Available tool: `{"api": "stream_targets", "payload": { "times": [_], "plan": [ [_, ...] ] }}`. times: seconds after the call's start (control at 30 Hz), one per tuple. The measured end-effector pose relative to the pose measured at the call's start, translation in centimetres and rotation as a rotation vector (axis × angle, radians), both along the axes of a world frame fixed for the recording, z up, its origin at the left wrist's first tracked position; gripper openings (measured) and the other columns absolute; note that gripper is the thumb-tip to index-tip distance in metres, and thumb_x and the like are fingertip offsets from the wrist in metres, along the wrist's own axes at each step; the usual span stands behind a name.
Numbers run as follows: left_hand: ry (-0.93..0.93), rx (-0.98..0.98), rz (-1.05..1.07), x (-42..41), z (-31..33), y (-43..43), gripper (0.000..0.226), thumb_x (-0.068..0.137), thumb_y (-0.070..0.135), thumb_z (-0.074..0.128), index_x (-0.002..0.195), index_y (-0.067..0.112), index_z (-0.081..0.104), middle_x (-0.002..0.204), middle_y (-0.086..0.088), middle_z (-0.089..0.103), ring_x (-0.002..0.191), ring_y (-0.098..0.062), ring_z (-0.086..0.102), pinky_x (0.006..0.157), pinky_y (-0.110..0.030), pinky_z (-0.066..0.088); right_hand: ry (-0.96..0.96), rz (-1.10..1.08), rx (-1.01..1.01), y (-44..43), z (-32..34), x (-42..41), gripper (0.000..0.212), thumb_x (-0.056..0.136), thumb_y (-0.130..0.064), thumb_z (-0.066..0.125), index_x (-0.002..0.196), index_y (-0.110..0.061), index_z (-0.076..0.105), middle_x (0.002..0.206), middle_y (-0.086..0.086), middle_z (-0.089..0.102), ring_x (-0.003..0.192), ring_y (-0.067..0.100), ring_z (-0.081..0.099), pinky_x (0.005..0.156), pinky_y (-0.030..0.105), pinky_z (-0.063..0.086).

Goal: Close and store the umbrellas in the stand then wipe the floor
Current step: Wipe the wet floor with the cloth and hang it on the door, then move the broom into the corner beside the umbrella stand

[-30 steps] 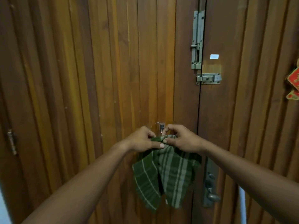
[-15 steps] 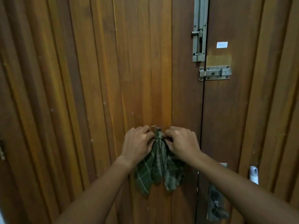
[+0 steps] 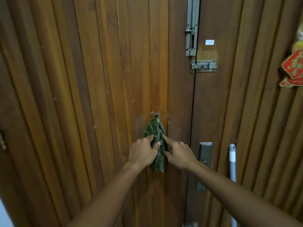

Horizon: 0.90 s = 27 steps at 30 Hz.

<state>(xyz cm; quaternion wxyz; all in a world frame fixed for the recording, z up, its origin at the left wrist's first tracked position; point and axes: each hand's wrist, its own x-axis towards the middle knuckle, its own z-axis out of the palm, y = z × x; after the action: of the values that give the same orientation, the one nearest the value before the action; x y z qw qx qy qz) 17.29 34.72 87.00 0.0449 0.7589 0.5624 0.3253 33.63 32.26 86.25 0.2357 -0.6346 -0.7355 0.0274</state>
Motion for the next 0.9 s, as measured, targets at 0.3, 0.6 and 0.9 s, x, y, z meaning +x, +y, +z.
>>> {"api": "stream_targets", "payload": {
  "times": [0.3, 0.6, 0.9],
  "plan": [
    [0.074, -0.117, -0.072, -0.8, -2.4, -7.6, 0.043, 0.091, 0.054, 0.055, 0.122, 0.026, 0.067, 0.097, -0.001, 0.074, 0.089, -0.025, 0.070, 0.077, -0.034, 0.057, -0.113, -0.148, -0.050, -8.7, -1.7, 1.5, 0.058, 0.095, -0.031, 0.057, 0.151, -0.034, 0.040, 0.156, -0.009, 0.044, 0.132, 0.022, 0.055, 0.102, 0.038, 0.048],
    [0.133, -0.075, -0.255, 5.8, -1.2, -14.2, 0.048, 0.091, 0.049, 0.059, 0.134, 0.027, 0.060, 0.118, 0.001, 0.072, 0.111, -0.022, 0.065, 0.091, -0.033, 0.053, -0.081, -0.383, -0.082, -18.6, -1.3, 8.4, 0.046, 0.089, -0.031, 0.058, 0.134, -0.031, 0.057, 0.118, 0.006, 0.070, 0.109, 0.030, 0.066, 0.080, 0.034, 0.055],
    [0.186, -0.218, -0.392, 14.8, -0.4, -17.9, 0.040, 0.086, 0.047, 0.062, 0.120, 0.028, 0.069, 0.119, 0.002, 0.070, 0.109, -0.021, 0.065, 0.090, -0.036, 0.054, 0.032, -0.522, -0.118, -24.2, -1.5, 16.8, 0.041, 0.087, -0.040, 0.059, 0.127, -0.030, 0.063, 0.092, -0.002, 0.069, 0.094, 0.021, 0.069, 0.080, 0.036, 0.058]
  ]
}}
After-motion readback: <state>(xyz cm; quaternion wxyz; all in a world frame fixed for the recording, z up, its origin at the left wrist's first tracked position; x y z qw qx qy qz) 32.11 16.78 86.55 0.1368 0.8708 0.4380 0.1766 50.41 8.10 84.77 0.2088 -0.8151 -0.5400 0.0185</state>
